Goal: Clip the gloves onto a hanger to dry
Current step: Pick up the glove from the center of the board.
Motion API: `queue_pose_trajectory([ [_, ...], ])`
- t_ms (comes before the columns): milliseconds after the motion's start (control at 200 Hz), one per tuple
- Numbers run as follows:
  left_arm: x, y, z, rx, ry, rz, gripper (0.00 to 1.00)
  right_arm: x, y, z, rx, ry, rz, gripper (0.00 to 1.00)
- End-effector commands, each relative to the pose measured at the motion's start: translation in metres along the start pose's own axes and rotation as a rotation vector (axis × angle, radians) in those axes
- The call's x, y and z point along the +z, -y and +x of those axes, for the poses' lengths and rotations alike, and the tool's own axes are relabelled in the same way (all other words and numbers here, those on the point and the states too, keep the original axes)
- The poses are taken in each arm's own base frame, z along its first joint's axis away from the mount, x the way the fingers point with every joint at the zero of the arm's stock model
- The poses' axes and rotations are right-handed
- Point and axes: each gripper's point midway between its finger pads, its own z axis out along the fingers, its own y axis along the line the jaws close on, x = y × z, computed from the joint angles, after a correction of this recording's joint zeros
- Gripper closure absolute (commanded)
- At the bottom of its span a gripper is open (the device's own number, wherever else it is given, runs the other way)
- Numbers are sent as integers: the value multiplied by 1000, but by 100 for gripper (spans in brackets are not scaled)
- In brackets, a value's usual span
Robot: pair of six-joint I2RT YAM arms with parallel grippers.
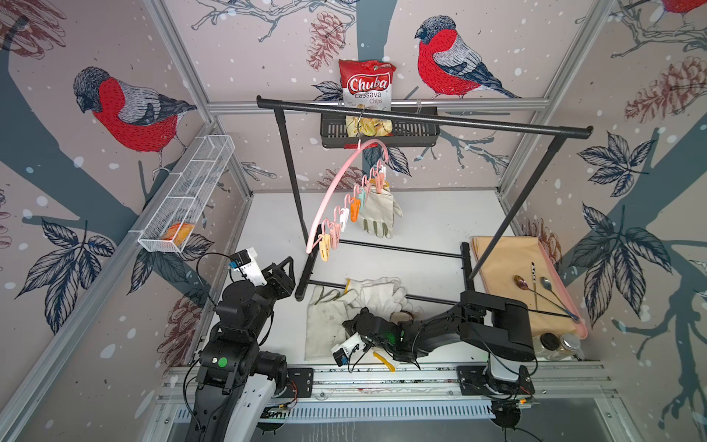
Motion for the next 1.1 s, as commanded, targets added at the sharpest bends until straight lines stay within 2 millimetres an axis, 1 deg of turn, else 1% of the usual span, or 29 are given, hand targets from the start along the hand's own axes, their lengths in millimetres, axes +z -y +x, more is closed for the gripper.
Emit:
queue_pose_trajectory([
  [0,-3,0,-5,12,18,-5,43,-1,8,1,47,-14,40,100],
  [110,-5,1,-7,13,25,-6,43,-6,22,0,92,-14,83,100],
  [230,-7,4,-14,22,42,0,43,-20,46,-4,188,-10,116,100],
  [365,-12,13,-27,69,65,18,43,-46,80,-13,346,8,120,100],
  [470,-17,22,-37,131,81,41,43,-68,107,-21,523,29,96,100],
  [535,-21,29,-40,177,82,63,43,-80,117,-24,611,27,62,100],
  [670,-28,45,-43,279,81,135,44,-103,137,-22,772,23,24,100],
  [816,-41,67,-38,414,81,262,45,-131,164,-10,968,51,23,100],
  [871,-48,77,-38,467,94,316,44,-144,175,0,1047,54,37,100],
  [971,-59,96,-35,576,97,424,44,-166,188,21,1193,59,61,100],
  [1031,-67,111,-29,652,86,524,44,-178,195,32,1266,86,78,100],
  [1046,-69,114,-26,669,81,549,44,-179,194,33,1281,91,74,100],
  [1061,-70,117,-24,683,76,572,44,-187,198,34,1297,114,85,100],
  [1096,-72,123,-19,715,60,620,44,-194,201,39,1327,138,95,100],
])
